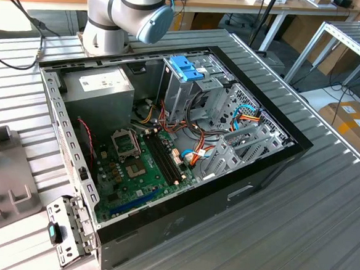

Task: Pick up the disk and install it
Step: 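Pick up the disk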

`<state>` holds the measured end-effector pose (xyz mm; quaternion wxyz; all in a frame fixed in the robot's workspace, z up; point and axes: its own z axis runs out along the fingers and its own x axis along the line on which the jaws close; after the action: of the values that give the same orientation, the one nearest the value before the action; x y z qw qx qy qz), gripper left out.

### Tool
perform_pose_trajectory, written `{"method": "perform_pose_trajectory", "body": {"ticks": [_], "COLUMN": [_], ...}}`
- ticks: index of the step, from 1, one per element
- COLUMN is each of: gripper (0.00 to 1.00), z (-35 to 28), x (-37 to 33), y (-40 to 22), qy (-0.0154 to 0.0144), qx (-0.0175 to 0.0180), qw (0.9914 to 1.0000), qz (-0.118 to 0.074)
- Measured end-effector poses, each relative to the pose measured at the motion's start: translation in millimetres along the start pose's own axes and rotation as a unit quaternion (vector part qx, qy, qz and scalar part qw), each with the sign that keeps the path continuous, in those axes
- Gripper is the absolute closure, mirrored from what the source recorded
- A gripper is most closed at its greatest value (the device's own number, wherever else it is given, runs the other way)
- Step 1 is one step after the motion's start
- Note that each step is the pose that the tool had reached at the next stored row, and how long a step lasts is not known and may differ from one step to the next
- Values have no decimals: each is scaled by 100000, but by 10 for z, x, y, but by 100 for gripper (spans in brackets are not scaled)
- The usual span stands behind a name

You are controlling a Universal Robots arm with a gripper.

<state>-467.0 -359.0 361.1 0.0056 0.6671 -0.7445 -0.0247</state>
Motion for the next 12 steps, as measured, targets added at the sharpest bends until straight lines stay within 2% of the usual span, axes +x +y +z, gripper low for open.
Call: {"method": "perform_pose_trajectory", "body": {"ticks": [6,12], "gripper": [52,52], "z": [13,22], "x": [-7,-8], "y": [-37,-46], "qy": [7,57], "qx": [-5,-17], "qw": [100000,99996], "qz": [-148,-895]}}
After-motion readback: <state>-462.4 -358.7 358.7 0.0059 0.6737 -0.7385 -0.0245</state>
